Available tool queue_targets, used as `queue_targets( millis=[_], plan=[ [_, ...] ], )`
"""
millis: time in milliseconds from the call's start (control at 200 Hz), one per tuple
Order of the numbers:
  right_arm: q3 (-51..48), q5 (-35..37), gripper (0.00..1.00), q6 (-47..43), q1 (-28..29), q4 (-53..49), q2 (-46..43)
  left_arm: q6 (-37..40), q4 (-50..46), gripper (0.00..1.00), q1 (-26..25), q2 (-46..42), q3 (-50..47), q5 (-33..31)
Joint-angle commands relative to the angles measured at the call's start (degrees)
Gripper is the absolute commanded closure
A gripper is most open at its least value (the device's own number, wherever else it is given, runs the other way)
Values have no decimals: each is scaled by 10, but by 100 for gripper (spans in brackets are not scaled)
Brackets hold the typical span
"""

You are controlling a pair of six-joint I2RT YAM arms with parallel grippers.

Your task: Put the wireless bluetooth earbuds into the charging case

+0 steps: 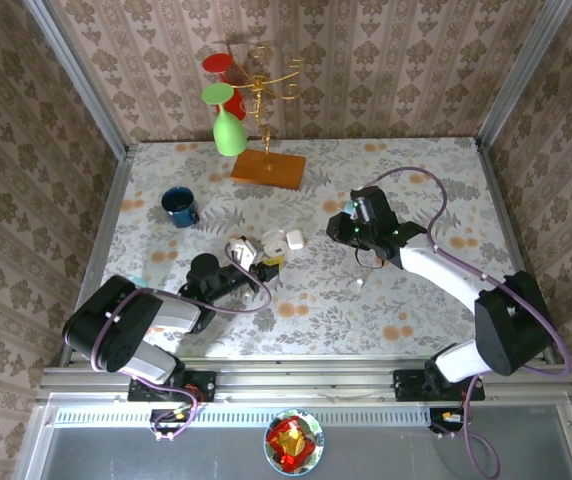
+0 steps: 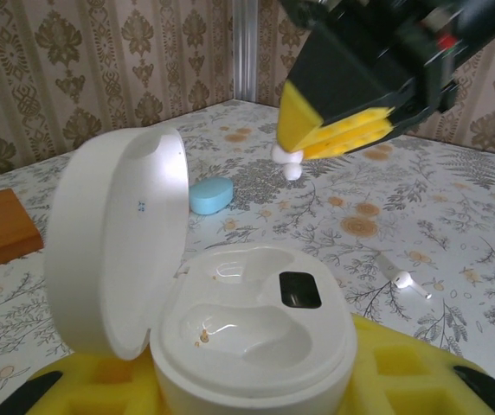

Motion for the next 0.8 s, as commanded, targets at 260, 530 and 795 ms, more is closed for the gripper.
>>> queue_targets(
  millis=[260,530,795],
  plan=[
    [26,-97,78,-55,80,28,-25,12,18,99,3,-4,-5,-3],
    [62,-113,79,-70,127,52,-2,8,18,99,2,-7,-5,4],
    [103,-132,79,-72,138,52,44,6,17,99,3,-11,-6,-2]
  ],
)
